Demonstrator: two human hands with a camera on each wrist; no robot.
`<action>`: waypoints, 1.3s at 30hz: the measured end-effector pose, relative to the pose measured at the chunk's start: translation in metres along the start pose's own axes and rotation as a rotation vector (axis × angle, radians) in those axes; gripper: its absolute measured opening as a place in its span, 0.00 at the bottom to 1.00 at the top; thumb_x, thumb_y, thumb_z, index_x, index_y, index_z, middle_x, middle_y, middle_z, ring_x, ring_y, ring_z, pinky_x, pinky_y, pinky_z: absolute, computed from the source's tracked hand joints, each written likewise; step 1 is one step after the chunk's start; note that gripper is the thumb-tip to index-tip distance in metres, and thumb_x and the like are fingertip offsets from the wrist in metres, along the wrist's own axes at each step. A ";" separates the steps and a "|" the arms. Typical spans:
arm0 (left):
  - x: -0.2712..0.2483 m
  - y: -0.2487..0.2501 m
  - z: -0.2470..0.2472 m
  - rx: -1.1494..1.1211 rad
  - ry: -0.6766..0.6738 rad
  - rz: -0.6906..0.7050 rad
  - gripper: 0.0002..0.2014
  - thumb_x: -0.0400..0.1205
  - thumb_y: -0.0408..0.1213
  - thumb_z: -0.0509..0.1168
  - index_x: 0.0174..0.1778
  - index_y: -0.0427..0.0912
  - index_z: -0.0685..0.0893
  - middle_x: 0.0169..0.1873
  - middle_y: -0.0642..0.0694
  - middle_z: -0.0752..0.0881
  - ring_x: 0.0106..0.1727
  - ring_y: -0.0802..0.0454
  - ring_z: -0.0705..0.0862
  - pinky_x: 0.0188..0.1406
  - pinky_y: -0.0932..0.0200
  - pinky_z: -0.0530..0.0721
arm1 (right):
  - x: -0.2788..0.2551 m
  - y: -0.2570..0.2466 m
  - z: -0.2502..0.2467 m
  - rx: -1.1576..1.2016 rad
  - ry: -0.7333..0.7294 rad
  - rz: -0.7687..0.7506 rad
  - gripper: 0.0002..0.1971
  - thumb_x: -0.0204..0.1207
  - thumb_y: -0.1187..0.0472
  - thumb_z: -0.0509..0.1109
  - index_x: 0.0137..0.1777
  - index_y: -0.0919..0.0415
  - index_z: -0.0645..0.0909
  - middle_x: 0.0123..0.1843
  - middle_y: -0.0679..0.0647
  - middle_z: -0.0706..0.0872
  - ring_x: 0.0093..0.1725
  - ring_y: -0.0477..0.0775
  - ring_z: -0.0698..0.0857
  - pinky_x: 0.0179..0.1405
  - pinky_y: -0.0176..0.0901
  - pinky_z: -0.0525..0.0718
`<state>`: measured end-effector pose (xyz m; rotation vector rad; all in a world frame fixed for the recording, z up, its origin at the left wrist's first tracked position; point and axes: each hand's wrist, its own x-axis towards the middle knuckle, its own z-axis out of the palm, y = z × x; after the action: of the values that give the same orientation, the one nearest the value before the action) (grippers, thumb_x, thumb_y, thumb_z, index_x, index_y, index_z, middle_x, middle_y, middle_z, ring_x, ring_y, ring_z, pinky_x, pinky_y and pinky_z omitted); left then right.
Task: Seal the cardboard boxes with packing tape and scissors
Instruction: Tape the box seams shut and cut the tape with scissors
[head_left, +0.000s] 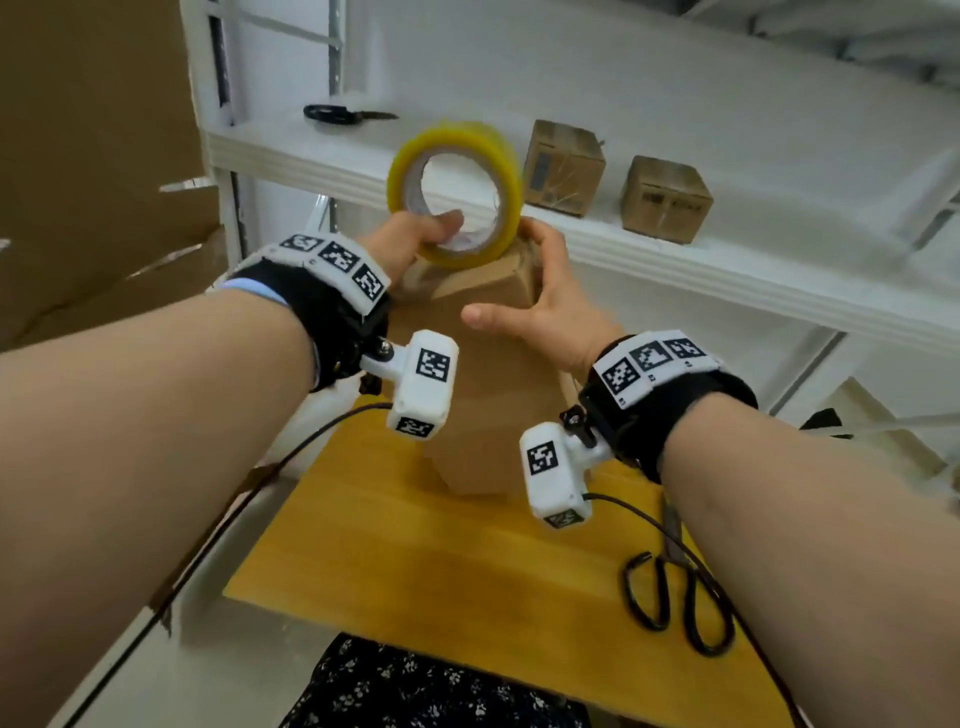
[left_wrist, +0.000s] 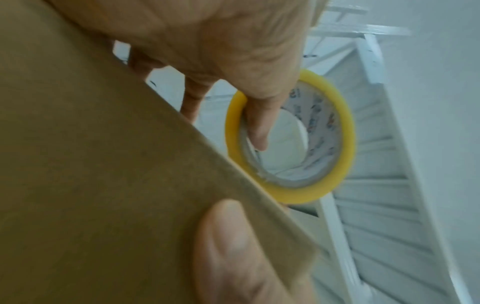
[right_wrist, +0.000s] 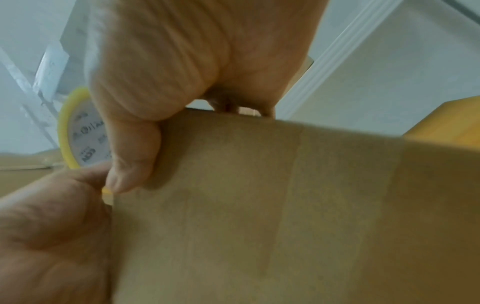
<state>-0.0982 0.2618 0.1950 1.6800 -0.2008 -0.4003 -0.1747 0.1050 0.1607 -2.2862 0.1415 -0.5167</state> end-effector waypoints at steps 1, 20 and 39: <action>0.002 0.010 0.004 0.068 0.024 0.026 0.33 0.75 0.63 0.69 0.67 0.41 0.81 0.56 0.42 0.88 0.54 0.46 0.86 0.59 0.56 0.79 | -0.002 -0.001 -0.006 0.062 0.006 0.013 0.53 0.53 0.32 0.84 0.76 0.32 0.57 0.77 0.48 0.74 0.75 0.53 0.76 0.73 0.61 0.78; -0.007 0.010 0.105 0.683 0.060 0.039 0.36 0.67 0.61 0.65 0.66 0.42 0.74 0.64 0.37 0.80 0.60 0.34 0.81 0.64 0.45 0.78 | -0.066 0.048 -0.041 -0.305 0.076 0.239 0.32 0.73 0.42 0.77 0.73 0.53 0.71 0.56 0.52 0.87 0.54 0.57 0.85 0.51 0.51 0.85; 0.000 0.021 0.115 0.682 -0.141 0.037 0.20 0.85 0.42 0.63 0.70 0.37 0.77 0.66 0.38 0.78 0.54 0.47 0.75 0.51 0.56 0.68 | -0.045 0.037 -0.052 0.379 0.057 0.564 0.12 0.84 0.54 0.69 0.66 0.49 0.77 0.61 0.55 0.87 0.58 0.58 0.86 0.61 0.65 0.86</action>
<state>-0.1393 0.1524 0.2037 2.3117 -0.5150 -0.4518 -0.2345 0.0555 0.1520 -1.7566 0.6387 -0.2791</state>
